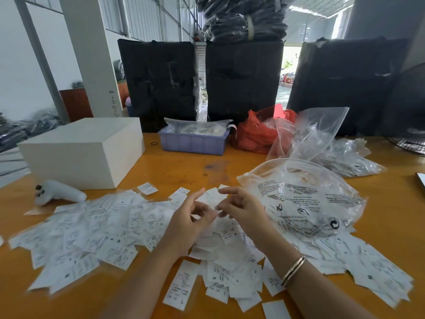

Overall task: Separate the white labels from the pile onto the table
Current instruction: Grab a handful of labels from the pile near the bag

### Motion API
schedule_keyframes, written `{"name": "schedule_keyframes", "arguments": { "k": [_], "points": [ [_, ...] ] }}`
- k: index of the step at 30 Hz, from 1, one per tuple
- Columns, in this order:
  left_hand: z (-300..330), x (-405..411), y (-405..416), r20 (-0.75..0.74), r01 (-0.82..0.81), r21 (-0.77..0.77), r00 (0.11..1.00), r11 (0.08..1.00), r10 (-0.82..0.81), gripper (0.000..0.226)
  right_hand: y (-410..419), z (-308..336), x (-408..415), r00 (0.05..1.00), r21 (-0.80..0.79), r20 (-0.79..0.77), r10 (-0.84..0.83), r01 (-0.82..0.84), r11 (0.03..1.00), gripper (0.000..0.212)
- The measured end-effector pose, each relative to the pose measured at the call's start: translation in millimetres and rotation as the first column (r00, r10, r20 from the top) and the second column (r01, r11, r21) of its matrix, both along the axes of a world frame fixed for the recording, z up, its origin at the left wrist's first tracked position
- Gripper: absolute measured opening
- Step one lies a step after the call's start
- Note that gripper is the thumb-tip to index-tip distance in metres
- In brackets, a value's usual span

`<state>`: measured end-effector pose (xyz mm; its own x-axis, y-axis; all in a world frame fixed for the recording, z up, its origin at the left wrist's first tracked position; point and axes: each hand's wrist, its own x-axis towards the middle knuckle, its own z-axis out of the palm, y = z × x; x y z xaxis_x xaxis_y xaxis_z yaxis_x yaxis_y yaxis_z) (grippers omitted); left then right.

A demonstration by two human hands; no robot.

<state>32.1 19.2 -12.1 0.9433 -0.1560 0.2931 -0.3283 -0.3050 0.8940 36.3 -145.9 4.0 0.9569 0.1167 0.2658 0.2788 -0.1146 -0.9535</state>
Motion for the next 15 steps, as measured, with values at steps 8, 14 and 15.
{"name": "schedule_keyframes", "arguments": {
  "k": [8,14,15],
  "points": [
    [2,0,4,-0.088,-0.167,-0.155,0.984,0.974,0.155,0.010,-8,-11,-11,0.926,-0.722,0.240,-0.291,0.371,0.584,0.034],
    [5,1,4,-0.144,-0.186,-0.282,0.978,0.941,0.150,0.003,-3,-8,-19,0.941,-0.868,0.189,-0.281,0.293,0.400,0.036],
    [4,2,4,-0.140,-0.196,-0.279,0.977,0.940,0.162,0.003,-4,-10,-19,0.947,-0.840,0.161,-0.277,0.279,0.465,0.030]
  ]
}}
